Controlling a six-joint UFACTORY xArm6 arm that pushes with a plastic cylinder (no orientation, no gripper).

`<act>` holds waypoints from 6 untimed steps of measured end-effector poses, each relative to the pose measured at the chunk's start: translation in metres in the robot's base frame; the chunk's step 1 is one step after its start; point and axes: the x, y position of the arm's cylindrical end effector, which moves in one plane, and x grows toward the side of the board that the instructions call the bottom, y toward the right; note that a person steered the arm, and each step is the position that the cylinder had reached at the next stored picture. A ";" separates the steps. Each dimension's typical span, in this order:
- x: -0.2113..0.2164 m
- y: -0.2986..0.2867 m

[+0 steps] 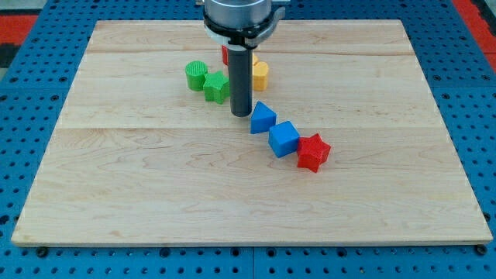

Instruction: Push blue triangle above blue cube

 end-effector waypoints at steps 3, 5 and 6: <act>-0.007 0.017; 0.007 0.017; 0.007 0.015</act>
